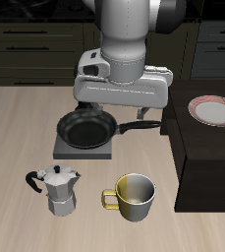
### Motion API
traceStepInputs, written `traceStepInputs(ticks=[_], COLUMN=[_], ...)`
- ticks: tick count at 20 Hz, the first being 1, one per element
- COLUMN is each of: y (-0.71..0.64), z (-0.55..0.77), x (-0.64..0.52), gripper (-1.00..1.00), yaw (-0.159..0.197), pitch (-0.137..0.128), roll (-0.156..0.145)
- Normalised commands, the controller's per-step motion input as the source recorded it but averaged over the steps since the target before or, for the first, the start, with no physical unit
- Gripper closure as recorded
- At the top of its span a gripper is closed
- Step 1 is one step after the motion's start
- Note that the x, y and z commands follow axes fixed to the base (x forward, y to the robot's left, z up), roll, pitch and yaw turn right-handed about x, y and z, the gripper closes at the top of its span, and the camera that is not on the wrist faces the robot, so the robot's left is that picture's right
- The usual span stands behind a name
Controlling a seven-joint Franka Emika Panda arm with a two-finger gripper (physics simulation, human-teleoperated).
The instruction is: Place the mug on the plate
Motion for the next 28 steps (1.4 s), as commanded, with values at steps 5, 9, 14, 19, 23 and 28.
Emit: traceStepInputs(ticks=[5, 9, 14, 19, 23, 28], y=[0.01, -0.05, -0.08, -0.05, -0.09, -0.03], z=[-0.04, -0.1, -0.2, -0.21, -0.32, -0.3], x=[0.02, 0.06, 0.11, 0.0, 0.07, 0.04], gripper=[-1.0, -1.0, -1.0, -1.0, -1.0, -1.0], yaw=[-0.003, 0.003, -0.023, -0.021, 0.002, 0.0], pitch=[-0.005, -0.013, -0.017, 0.01, 0.013, 0.026], roll=[0.047, 0.013, -0.016, -0.004, -0.02, -0.034])
